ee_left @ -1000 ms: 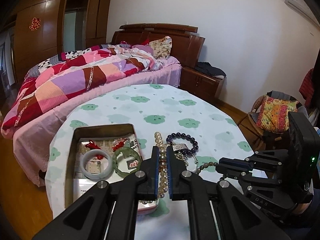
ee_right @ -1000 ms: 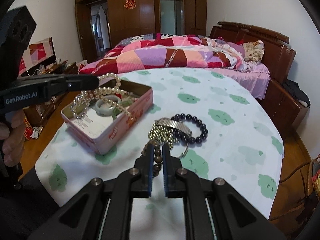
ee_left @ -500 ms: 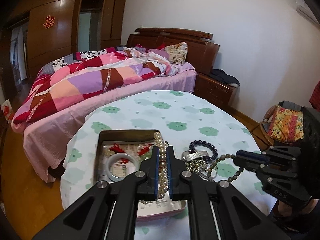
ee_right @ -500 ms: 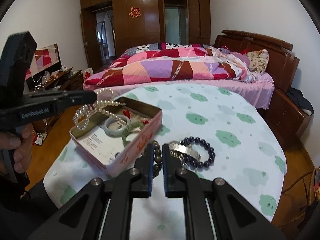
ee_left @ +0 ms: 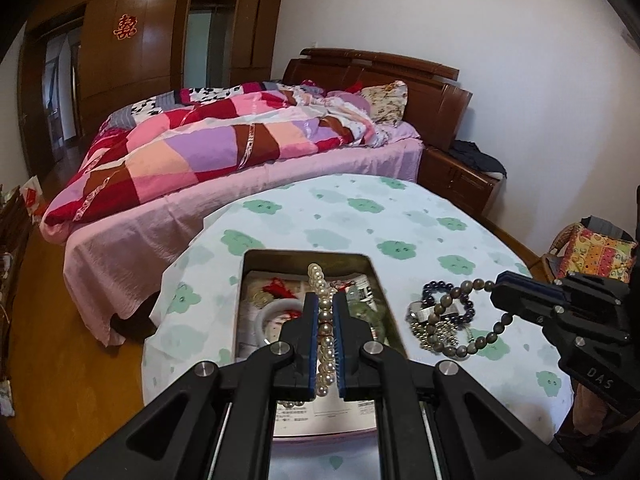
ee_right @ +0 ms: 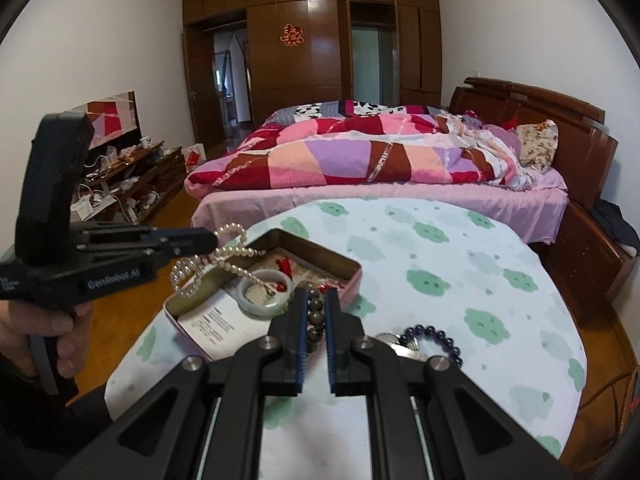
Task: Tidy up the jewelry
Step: 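Carry the pearl necklace and brown bead bracelet over the tin box with both tools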
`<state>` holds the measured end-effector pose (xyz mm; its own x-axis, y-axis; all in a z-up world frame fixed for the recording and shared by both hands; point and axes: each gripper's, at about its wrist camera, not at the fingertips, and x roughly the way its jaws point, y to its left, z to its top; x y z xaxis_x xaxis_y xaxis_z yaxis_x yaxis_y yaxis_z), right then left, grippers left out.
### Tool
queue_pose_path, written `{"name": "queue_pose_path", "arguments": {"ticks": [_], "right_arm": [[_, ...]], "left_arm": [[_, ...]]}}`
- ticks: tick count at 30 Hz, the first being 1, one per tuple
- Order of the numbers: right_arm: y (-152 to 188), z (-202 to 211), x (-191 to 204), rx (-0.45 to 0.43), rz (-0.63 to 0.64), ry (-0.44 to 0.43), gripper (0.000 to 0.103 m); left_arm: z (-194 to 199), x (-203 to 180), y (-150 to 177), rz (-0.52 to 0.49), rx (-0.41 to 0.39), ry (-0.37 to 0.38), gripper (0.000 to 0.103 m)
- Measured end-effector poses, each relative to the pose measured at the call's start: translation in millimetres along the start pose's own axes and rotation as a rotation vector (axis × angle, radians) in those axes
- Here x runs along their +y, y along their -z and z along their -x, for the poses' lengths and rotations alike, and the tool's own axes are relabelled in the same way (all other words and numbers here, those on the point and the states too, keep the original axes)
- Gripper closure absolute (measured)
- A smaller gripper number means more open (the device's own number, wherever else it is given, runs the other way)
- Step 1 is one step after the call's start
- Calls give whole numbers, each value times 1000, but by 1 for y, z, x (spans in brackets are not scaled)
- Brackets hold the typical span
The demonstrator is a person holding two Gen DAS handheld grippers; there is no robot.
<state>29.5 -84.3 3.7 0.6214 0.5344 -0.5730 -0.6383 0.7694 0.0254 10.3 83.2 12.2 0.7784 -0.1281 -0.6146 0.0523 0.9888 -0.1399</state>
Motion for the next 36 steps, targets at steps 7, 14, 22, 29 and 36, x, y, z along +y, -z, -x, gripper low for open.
{"name": "queue_pose_path", "arguments": {"ticks": [7, 14, 22, 29, 36], "right_arm": [[-2, -15, 10, 18, 6, -26, 93], [3, -37, 19, 59, 5, -47, 93], [18, -65, 19, 139, -33, -77, 93], [27, -74, 18, 175, -40, -60, 93], [31, -78, 17, 190, -41, -48, 93]], "left_arm": [[-12, 8, 5, 4, 35, -33, 97], [-26, 16, 13, 20, 77, -43, 97], [-36, 18, 18, 10, 122, -84, 97], [-46, 20, 24, 24, 156, -82, 97], [-52, 20, 26, 33, 170, -80, 97]]}}
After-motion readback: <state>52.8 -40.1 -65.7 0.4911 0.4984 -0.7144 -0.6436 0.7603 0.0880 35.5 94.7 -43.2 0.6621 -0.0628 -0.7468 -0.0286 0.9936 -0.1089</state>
